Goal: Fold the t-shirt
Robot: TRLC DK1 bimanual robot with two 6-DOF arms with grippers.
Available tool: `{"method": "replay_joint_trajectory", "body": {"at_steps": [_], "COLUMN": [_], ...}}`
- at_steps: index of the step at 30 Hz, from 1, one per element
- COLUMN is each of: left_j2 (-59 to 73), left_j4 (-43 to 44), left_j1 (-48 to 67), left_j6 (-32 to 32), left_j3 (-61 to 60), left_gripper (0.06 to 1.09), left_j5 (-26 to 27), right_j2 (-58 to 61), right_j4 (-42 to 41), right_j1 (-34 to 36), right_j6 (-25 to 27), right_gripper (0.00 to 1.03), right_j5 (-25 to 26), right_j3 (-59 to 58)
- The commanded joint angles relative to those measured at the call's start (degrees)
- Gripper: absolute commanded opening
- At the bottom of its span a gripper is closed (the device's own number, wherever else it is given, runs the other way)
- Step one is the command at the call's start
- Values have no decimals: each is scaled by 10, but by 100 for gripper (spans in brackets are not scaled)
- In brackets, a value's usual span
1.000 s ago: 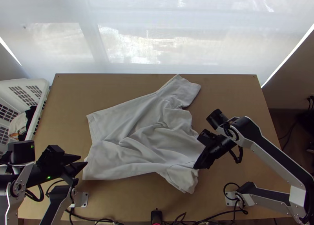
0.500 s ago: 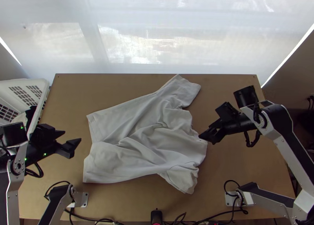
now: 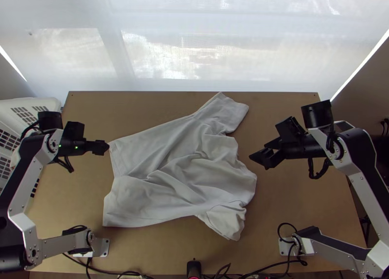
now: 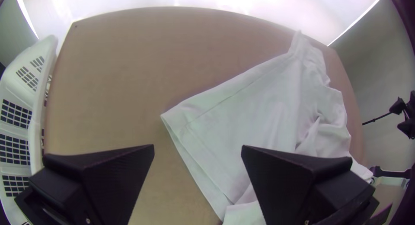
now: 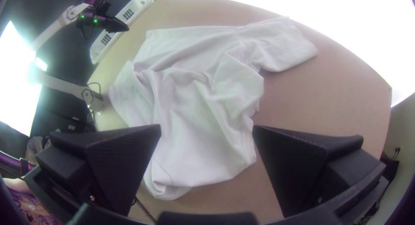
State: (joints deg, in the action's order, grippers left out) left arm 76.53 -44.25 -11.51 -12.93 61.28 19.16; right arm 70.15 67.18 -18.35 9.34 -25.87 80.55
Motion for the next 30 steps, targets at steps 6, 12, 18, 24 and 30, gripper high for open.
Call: {"method": "replay_joint_trajectory", "body": {"at_steps": [6, 12, 18, 24, 30], "left_j2": [181, 201, 225, 249, 258], "left_j4": [4, 0, 21, 33, 38], "left_j1": [71, 71, 77, 84, 84], "left_j6": [80, 87, 89, 92, 91], "left_j3": [69, 67, 68, 75, 82], "left_gripper": [101, 101, 101, 100, 79], "left_j5": [-34, -59, -65, -67, -68], "right_j2": [-13, -24, -34, -45, -62], "right_j4": [-6, -5, -6, -5, -5], "right_j1": [-1, 3, 6, 12, 22], "right_j6": [-9, -9, -9, -9, -9], "right_gripper": [98, 98, 98, 98, 98], "right_j5": [20, 21, 22, 25, 26], "right_j3": [-15, -25, -34, -42, -65]}}
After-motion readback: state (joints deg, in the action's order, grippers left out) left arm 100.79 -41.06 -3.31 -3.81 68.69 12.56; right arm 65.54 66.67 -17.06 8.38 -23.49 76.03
